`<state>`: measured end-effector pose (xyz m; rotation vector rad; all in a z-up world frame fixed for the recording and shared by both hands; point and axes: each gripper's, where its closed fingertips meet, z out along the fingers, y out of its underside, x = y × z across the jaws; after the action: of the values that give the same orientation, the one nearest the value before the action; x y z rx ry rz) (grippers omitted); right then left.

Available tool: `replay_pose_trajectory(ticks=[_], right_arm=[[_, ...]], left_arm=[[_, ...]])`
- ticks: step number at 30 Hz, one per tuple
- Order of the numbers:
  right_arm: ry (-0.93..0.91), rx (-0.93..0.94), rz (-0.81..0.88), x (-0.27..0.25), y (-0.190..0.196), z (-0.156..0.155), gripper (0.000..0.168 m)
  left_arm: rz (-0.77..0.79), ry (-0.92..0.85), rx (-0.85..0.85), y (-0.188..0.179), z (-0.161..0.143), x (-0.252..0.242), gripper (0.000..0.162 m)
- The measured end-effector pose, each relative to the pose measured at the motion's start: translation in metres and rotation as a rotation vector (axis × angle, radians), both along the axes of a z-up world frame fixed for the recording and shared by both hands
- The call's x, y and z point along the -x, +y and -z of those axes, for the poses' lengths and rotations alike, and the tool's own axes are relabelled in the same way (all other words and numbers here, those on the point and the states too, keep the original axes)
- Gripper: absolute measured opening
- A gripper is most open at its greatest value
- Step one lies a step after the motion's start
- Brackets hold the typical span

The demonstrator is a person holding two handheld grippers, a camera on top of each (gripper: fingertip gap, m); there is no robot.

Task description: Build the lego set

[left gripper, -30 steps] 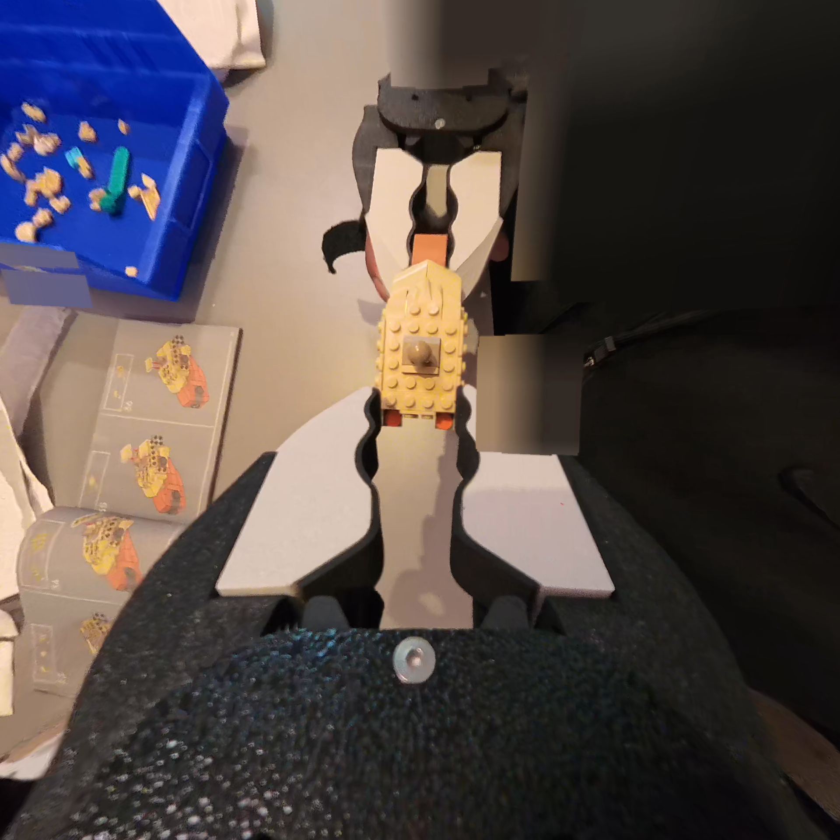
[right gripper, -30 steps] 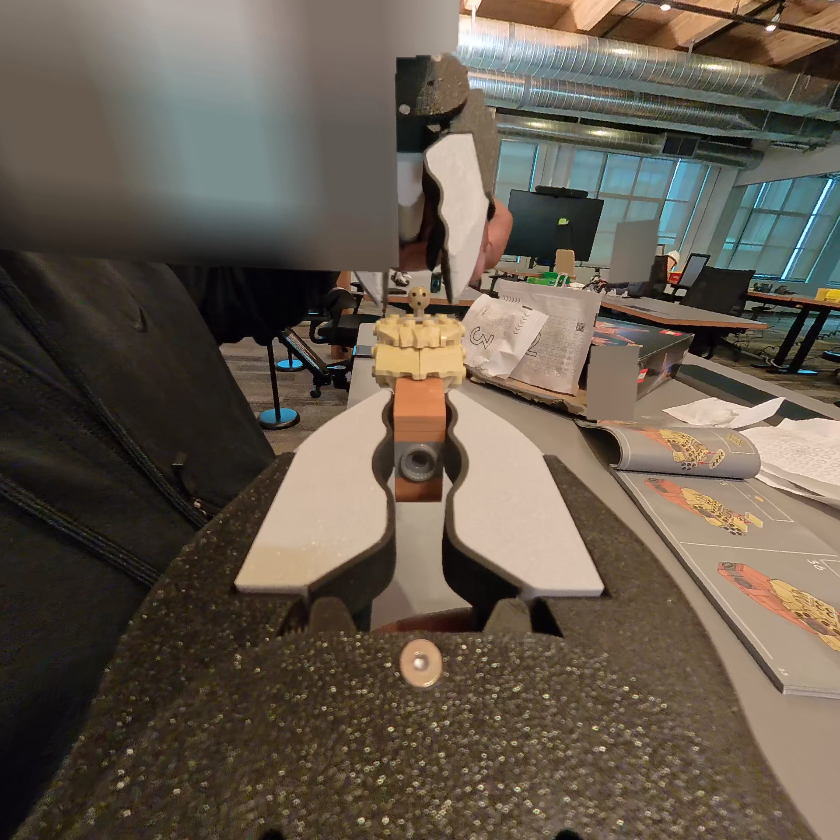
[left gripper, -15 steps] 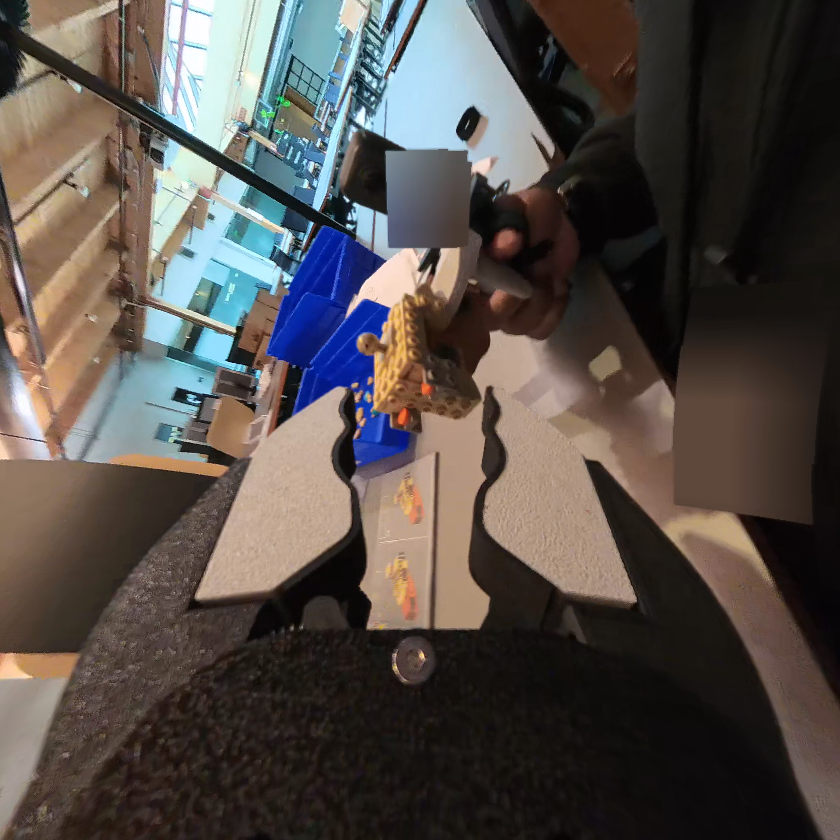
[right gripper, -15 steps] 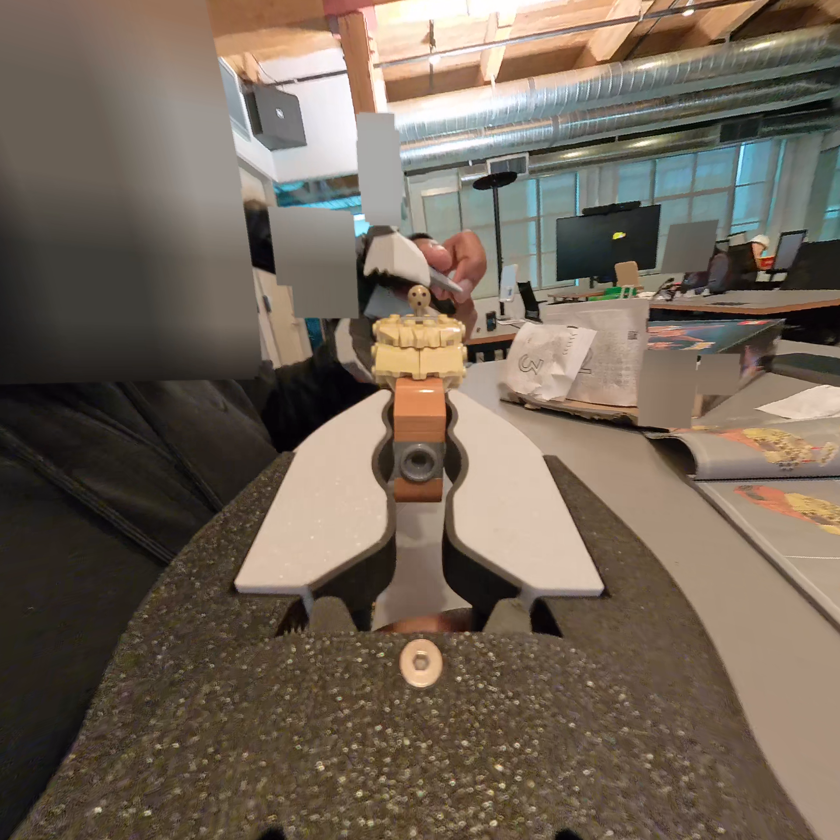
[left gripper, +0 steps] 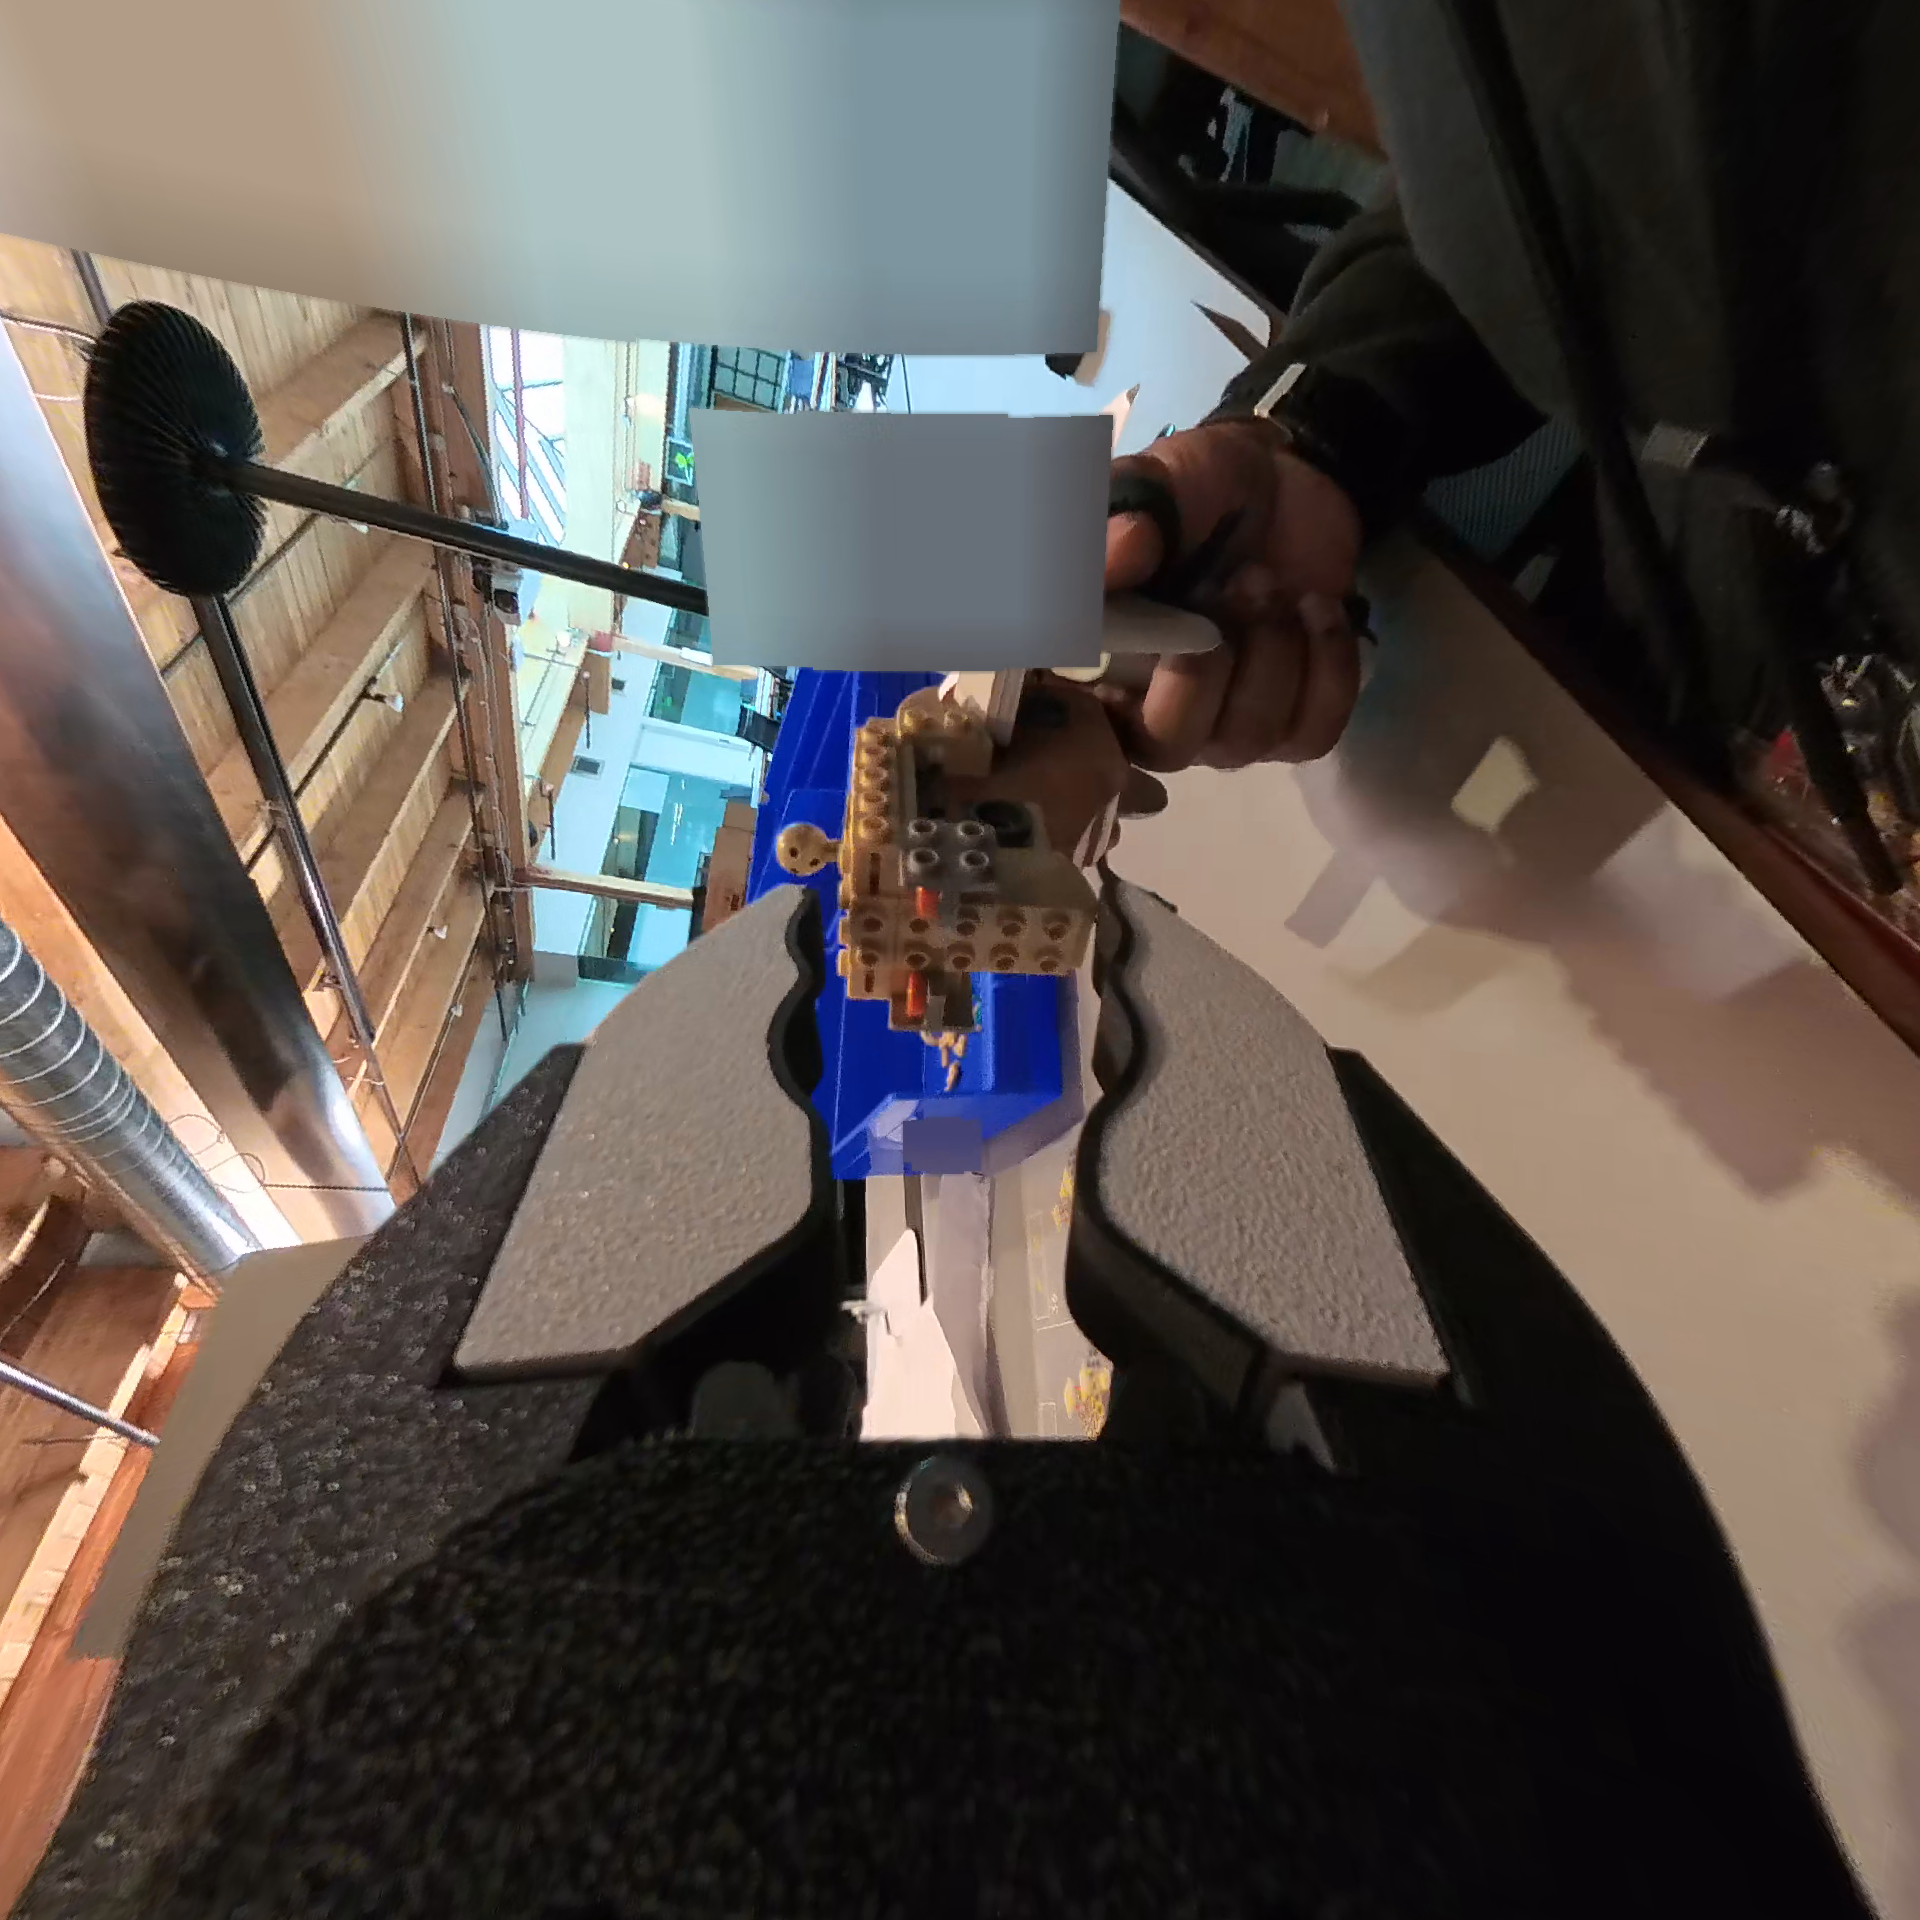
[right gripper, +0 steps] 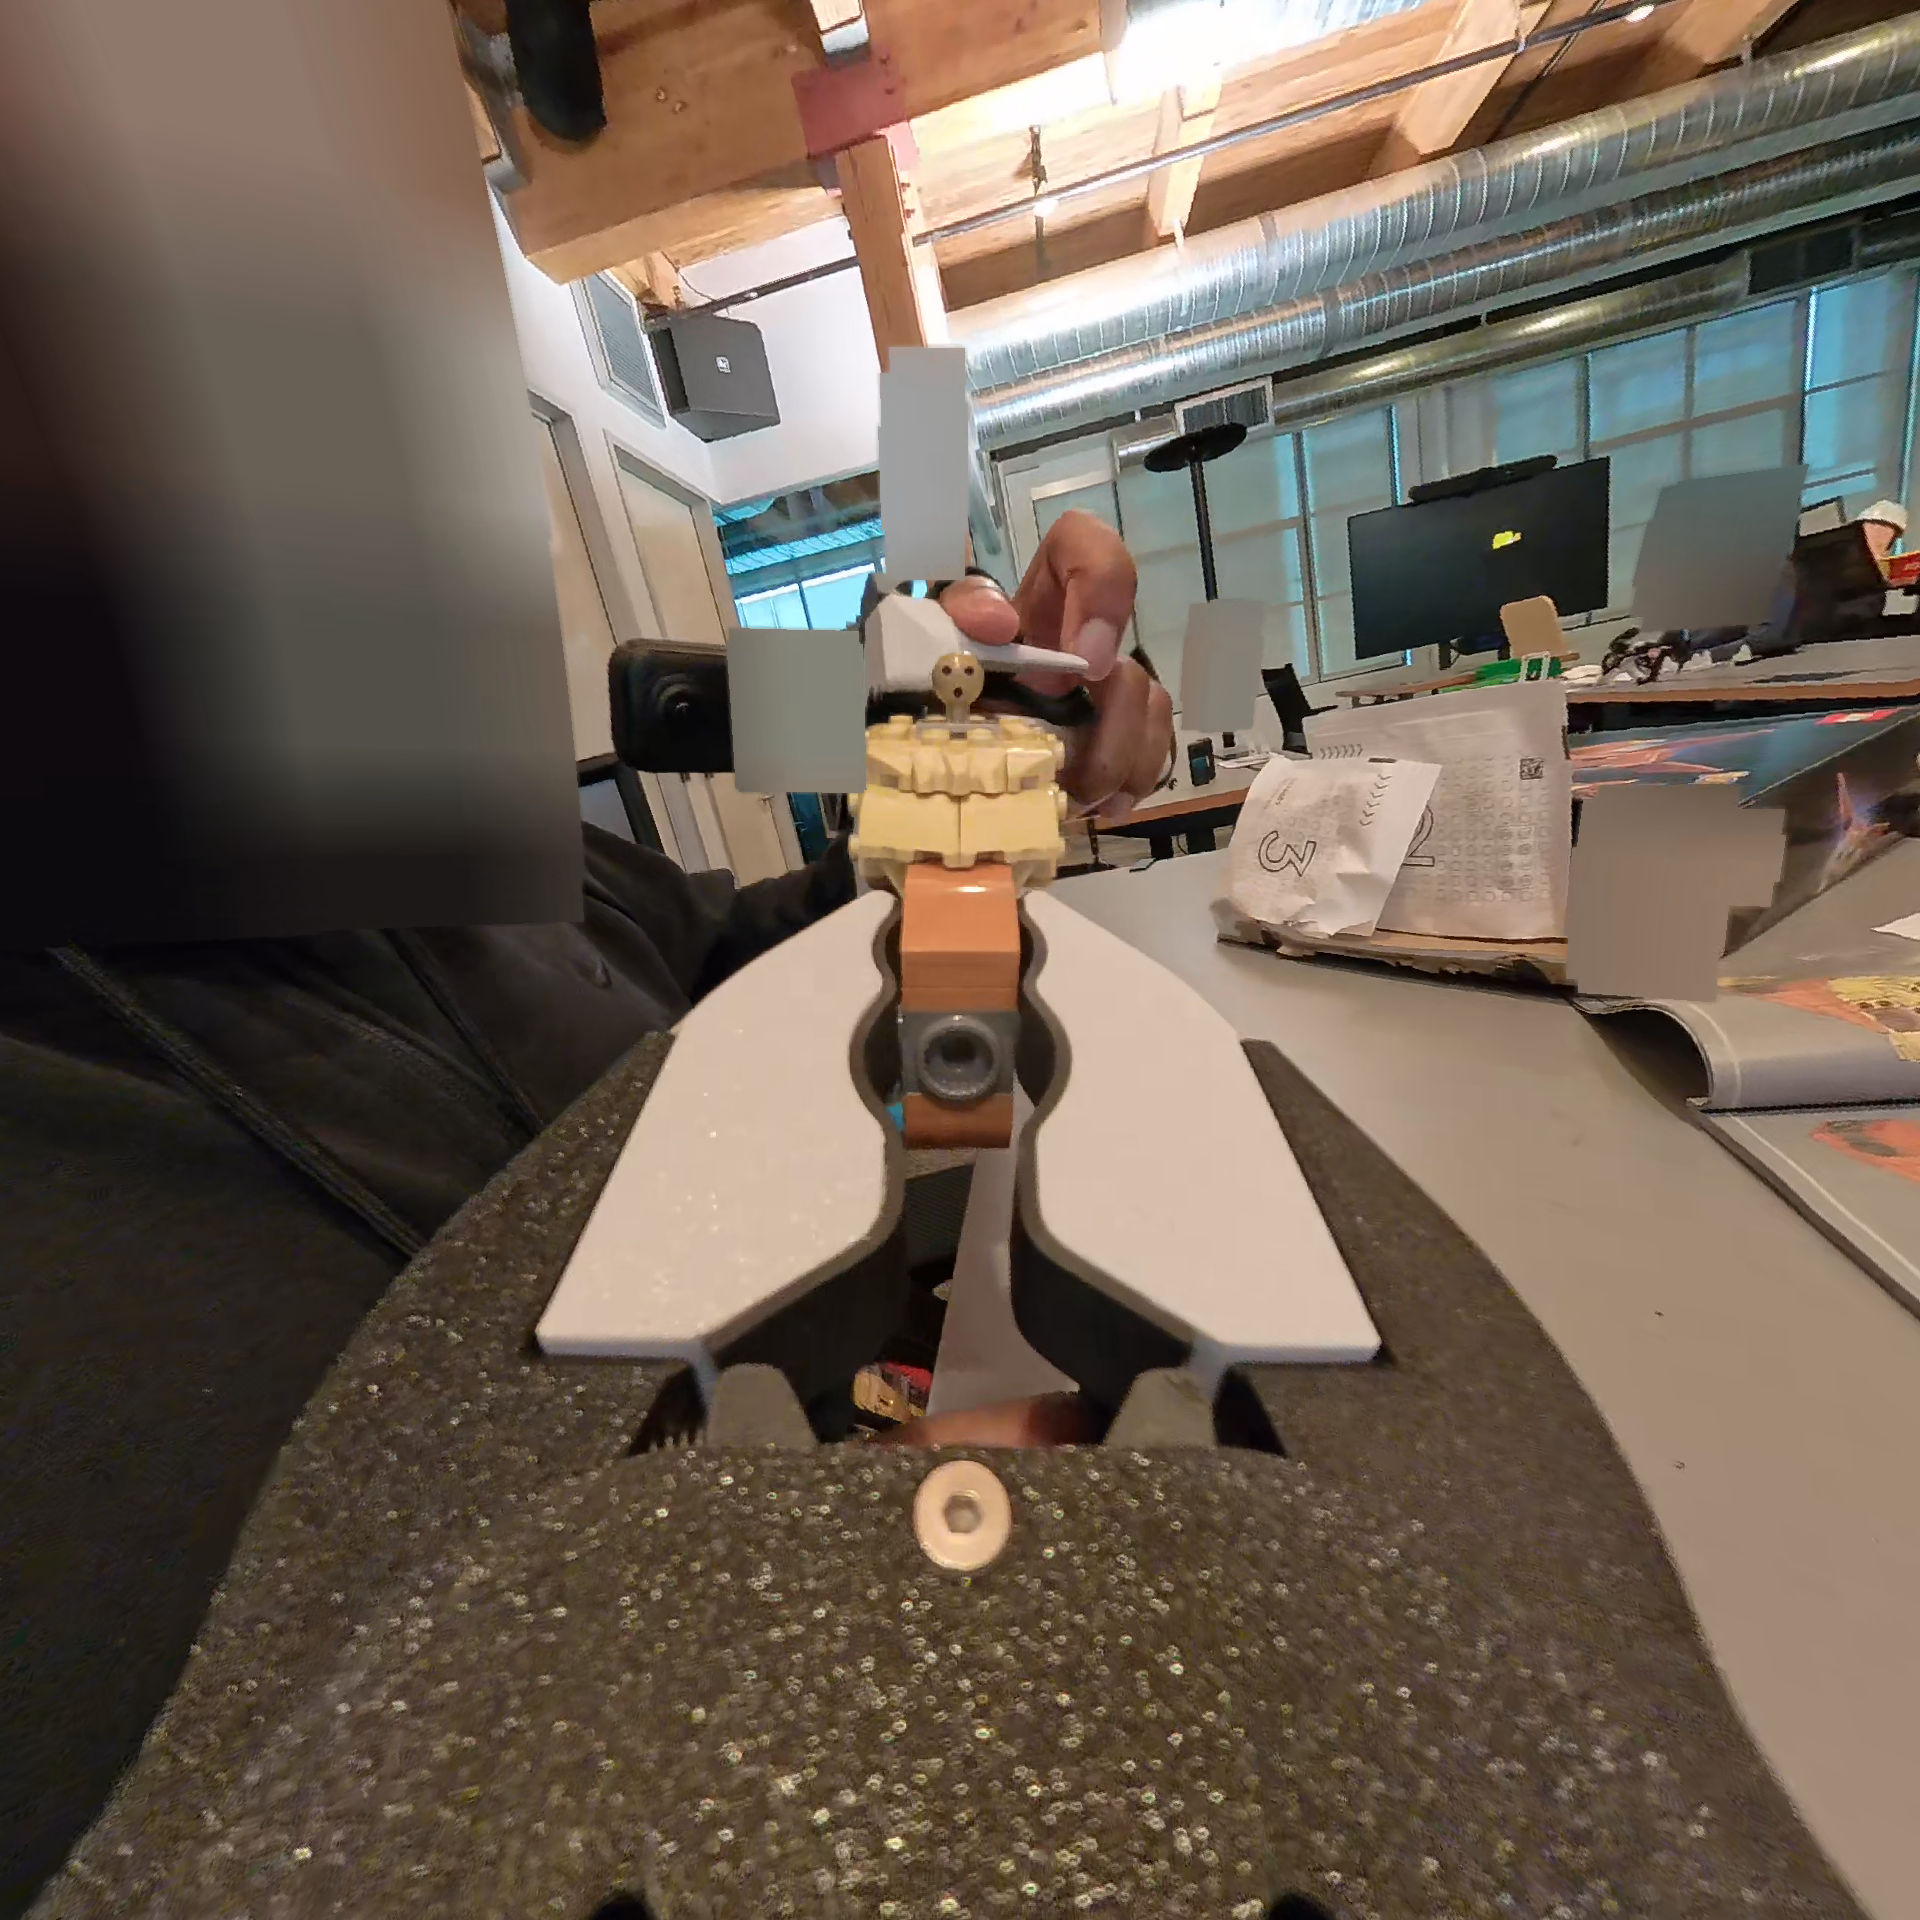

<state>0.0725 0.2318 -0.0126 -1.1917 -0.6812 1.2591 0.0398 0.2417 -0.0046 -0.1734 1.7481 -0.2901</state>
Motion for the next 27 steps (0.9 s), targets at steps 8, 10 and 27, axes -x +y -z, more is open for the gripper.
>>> replay_pose_trajectory(ticks=[8,10,27], right_arm=[[0.013,0.011,-0.013,-0.0006,-0.0002,-0.0007,0.018],[0.013,0.011,-0.013,-0.0005,0.0001,-0.0007,0.018],[-0.01,-0.007,-0.007,0.0018,-0.0019,0.0011,0.018]], left_arm=[[0.014,-0.004,-0.039,-0.0024,0.0013,-0.0035,0.047],[0.013,-0.007,-0.041,-0.002,0.0014,-0.0034,0.047],[0.008,0.051,-0.039,-0.0052,0.0019,-0.0009,0.045]])
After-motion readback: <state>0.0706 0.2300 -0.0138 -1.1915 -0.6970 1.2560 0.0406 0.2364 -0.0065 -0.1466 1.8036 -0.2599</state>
